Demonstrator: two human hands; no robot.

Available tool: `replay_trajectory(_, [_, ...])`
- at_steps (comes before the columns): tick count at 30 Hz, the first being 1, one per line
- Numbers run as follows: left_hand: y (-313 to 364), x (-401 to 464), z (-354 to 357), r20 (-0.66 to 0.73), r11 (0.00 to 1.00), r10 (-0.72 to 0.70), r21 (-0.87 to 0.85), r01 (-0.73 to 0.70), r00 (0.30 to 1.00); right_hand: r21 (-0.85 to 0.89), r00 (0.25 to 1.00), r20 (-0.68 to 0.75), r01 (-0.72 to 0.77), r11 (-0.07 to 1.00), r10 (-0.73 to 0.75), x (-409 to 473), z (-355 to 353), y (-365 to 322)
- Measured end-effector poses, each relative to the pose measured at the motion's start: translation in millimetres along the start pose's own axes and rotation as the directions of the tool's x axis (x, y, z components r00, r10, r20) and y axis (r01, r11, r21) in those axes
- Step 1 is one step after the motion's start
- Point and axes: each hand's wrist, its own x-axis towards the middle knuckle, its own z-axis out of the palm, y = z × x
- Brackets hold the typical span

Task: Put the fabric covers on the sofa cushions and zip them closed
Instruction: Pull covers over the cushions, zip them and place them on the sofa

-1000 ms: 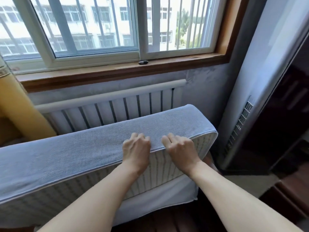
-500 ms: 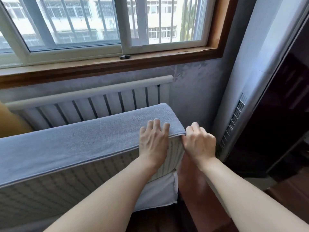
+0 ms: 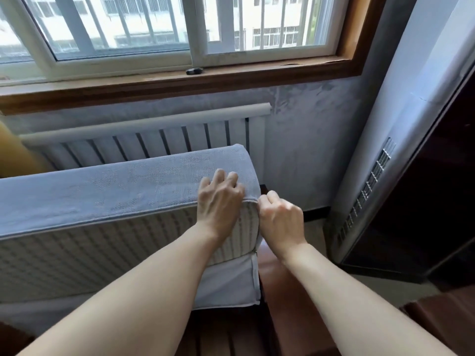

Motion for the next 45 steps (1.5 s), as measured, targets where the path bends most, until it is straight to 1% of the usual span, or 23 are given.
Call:
replay_trajectory(2, [-3, -7, 5, -0.05, 1.0, -0.013, -0.007, 0.012, 0.999, -0.02, 0.998, 0.061, -0.028, 0.999, 0.03, 4, -2, -2])
replay_trajectory(5, [-8, -26, 15, -0.115, 0.994, 0.011, -0.103, -0.023, 0.993, 0.026, 0.99, 0.116, -0.086, 0.996, 0.082, -6, -4, -2])
replay_trajectory(7, [-10, -41, 21, -0.122, 0.989, 0.049, -0.135, -0.065, 0.991, 0.11, 0.968, 0.224, -0.136, 0.985, 0.109, -20, -3, 3])
replay_trajectory(8, [-11, -49, 24, -0.116, 0.989, 0.061, -0.13, -0.076, 0.991, 0.119, 0.941, 0.317, -0.167, 0.979, 0.122, -30, -2, 6])
replay_trajectory(9, [-12, -58, 26, -0.098, 0.99, 0.066, -0.116, -0.077, 0.993, 0.124, 0.909, 0.397, -0.192, 0.974, 0.129, -41, 0, 9])
replay_trajectory(10, [-12, -65, 27, -0.076, 0.992, 0.065, -0.102, -0.072, 0.995, 0.138, 0.893, 0.429, -0.216, 0.967, 0.138, -50, 1, 13])
replay_trajectory(13, [-8, -89, 32, 0.002, 0.995, 0.078, -0.065, -0.077, 0.997, 0.164, 0.86, 0.488, -0.26, 0.951, 0.151, -76, 4, 17])
replay_trajectory(15, [-3, -107, 40, 0.084, 0.992, 0.11, -0.064, -0.105, 0.99, 0.16, 0.831, 0.535, -0.278, 0.947, 0.154, -91, 10, 20])
replay_trajectory(17, [3, -123, 47, 0.177, 0.994, 0.097, -0.066, -0.086, 0.979, 0.157, 0.806, 0.575, -0.283, 0.946, 0.145, -104, 17, 22])
replay_trajectory(21, [25, -146, 63, 0.328, 0.994, -0.044, -0.076, 0.073, 0.944, 0.16, 0.743, 0.658, -0.293, 0.942, 0.12, -129, 36, 31])
replay_trajectory(24, [44, -163, 77, 0.427, 0.968, -0.122, -0.147, 0.202, 0.896, 0.219, 0.719, 0.69, -0.315, 0.924, 0.082, -145, 58, 33])
replay_trajectory(26, [54, -175, 94, 0.485, 0.952, -0.183, -0.132, 0.278, 0.855, 0.272, 0.69, 0.72, -0.377, 0.885, 0.072, -153, 78, 32])
replay_trajectory(28, [61, -189, 111, 0.485, 0.942, -0.208, -0.134, 0.307, 0.849, 0.312, 0.645, 0.76, -0.473, 0.824, 0.082, -159, 97, 29])
replay_trajectory(30, [63, -198, 122, 0.497, 0.945, -0.205, -0.124, 0.303, 0.843, 0.323, 0.602, 0.792, -0.558, 0.764, 0.105, -161, 112, 26])
replay_trajectory(33, [61, -212, 139, 0.5, 0.94, -0.225, -0.115, 0.321, 0.837, 0.333, 0.573, 0.809, -0.626, 0.705, 0.128, -163, 136, 24])
replay_trajectory(37, [60, -235, 149, 0.51, 0.947, -0.21, -0.106, 0.303, 0.834, 0.347, 0.503, 0.849, -0.762, 0.547, 0.162, -173, 157, 16])
replay_trajectory(39, [58, -245, 149, 0.522, 0.95, -0.212, -0.09, 0.3, 0.826, 0.357, 0.461, 0.881, -0.793, 0.494, 0.103, -182, 158, 9])
replay_trajectory(41, [56, -254, 146, 0.537, 0.952, -0.209, -0.078, 0.295, 0.817, 0.351, 0.38, 0.925, -0.85, 0.393, -0.003, -191, 152, 1])
replay_trajectory(42, [55, -257, 144, 0.543, 0.953, -0.207, -0.075, 0.293, 0.814, 0.34, 0.352, 0.935, -0.869, 0.359, -0.034, -195, 148, -3])
replay_trajectory(45, [54, -263, 133, 0.549, 0.955, -0.194, -0.084, 0.284, 0.813, 0.347, 0.366, 0.93, -0.869, 0.353, -0.012, -198, 144, -14])
